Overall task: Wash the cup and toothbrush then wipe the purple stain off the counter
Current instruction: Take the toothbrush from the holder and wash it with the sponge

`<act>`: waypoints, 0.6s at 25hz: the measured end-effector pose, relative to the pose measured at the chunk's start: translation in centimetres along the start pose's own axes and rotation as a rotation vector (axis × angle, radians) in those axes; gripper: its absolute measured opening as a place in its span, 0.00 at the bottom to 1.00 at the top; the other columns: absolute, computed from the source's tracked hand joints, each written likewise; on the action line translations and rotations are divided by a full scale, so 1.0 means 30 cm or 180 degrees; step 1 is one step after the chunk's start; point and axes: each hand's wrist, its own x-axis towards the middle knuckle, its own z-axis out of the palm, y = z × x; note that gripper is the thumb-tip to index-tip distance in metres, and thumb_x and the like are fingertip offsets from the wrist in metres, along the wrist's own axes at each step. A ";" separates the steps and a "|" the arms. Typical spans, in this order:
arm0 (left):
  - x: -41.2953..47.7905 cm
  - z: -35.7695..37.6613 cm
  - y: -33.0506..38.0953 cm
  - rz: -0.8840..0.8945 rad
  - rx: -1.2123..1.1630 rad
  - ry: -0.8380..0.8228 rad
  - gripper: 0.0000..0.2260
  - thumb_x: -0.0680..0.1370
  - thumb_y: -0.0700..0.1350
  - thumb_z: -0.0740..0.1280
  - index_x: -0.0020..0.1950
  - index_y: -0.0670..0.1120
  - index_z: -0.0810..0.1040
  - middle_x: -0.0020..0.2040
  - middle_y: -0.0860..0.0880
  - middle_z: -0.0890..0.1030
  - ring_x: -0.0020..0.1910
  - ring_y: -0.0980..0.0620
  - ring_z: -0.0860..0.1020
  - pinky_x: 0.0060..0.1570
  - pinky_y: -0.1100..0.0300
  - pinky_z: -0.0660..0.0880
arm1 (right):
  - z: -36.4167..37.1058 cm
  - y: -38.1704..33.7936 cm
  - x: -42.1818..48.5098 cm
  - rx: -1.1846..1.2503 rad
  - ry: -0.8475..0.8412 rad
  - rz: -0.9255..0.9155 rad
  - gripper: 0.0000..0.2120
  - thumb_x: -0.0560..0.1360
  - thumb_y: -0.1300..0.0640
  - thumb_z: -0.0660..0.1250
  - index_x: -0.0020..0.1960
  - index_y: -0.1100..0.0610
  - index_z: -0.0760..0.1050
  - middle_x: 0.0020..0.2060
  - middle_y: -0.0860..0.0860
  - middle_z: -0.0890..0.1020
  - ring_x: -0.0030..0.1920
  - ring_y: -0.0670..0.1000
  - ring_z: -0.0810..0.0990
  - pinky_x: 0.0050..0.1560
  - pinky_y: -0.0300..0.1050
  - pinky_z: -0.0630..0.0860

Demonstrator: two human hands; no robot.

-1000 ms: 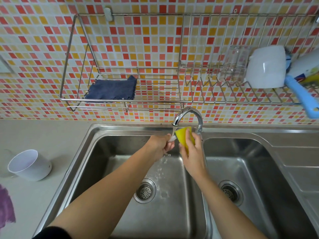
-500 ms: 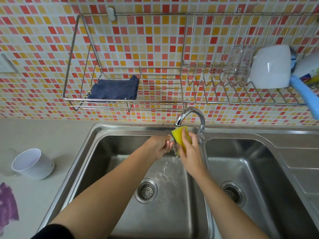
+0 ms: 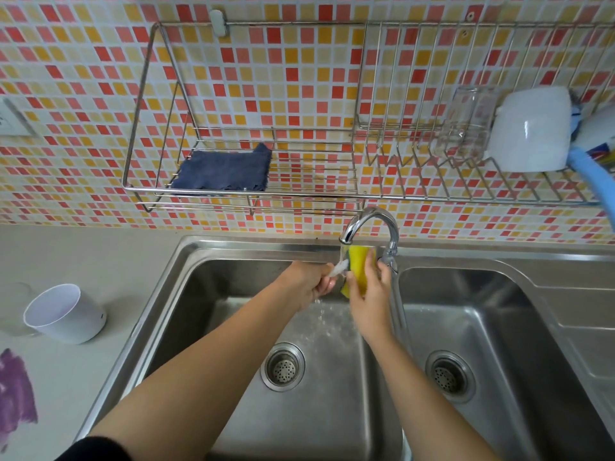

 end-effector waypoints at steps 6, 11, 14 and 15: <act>-0.012 -0.001 -0.011 0.0121 0.0220 0.0036 0.10 0.80 0.37 0.62 0.38 0.38 0.74 0.29 0.45 0.76 0.14 0.60 0.71 0.17 0.74 0.68 | -0.010 0.005 -0.001 0.0138 -0.0169 0.0141 0.33 0.76 0.55 0.65 0.76 0.52 0.51 0.62 0.55 0.65 0.58 0.50 0.70 0.60 0.45 0.72; 0.002 -0.032 -0.014 0.0239 0.0281 0.0199 0.11 0.80 0.37 0.62 0.37 0.38 0.73 0.24 0.46 0.76 0.14 0.60 0.71 0.18 0.73 0.69 | 0.005 -0.037 0.008 0.0484 -0.0858 0.0383 0.37 0.76 0.55 0.65 0.76 0.43 0.46 0.61 0.49 0.64 0.59 0.45 0.66 0.59 0.41 0.66; 0.020 -0.088 -0.012 0.0302 0.0128 0.0447 0.06 0.79 0.40 0.64 0.50 0.37 0.75 0.33 0.45 0.74 0.16 0.59 0.74 0.21 0.71 0.72 | 0.017 -0.072 0.035 0.0989 -0.1153 0.1007 0.28 0.80 0.56 0.54 0.75 0.42 0.46 0.69 0.50 0.66 0.60 0.50 0.71 0.58 0.45 0.67; 0.025 -0.108 -0.013 0.0328 0.0087 0.0526 0.07 0.79 0.40 0.64 0.53 0.37 0.75 0.34 0.45 0.74 0.18 0.57 0.75 0.23 0.70 0.74 | 0.022 -0.075 0.040 0.0895 -0.1229 0.1075 0.26 0.81 0.55 0.52 0.76 0.45 0.46 0.70 0.50 0.65 0.63 0.52 0.70 0.60 0.46 0.66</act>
